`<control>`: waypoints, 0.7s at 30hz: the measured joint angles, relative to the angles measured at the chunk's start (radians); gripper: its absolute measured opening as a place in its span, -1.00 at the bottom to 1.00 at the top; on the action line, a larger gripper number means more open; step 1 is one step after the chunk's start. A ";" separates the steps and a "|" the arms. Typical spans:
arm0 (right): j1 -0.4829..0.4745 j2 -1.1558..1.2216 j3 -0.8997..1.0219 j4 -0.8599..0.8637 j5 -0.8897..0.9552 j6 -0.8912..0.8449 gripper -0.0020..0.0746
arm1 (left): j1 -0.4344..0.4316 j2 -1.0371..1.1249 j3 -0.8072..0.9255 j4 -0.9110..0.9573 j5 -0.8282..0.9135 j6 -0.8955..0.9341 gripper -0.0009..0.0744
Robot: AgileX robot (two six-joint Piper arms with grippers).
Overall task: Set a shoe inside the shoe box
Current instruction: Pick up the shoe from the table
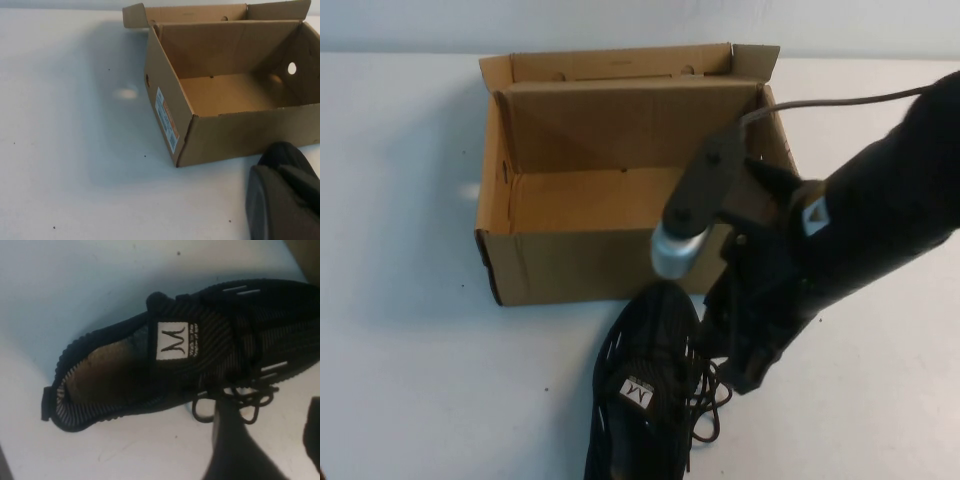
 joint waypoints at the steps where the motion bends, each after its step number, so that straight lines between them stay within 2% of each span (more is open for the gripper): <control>1: 0.016 0.021 0.000 -0.010 -0.013 0.000 -0.20 | 0.000 0.000 0.000 0.000 0.000 0.000 -0.98; 7: 0.091 0.137 0.000 -0.077 -0.057 -0.009 -0.07 | 0.000 0.001 0.000 -0.001 0.000 0.000 -0.98; 15: 0.147 0.228 0.000 -0.052 -0.068 0.001 0.10 | 0.000 0.001 0.000 -0.001 0.000 0.000 -0.98; 21: 0.177 0.233 -0.002 -0.042 -0.103 0.008 0.14 | 0.000 0.001 0.000 -0.001 0.000 0.000 -0.98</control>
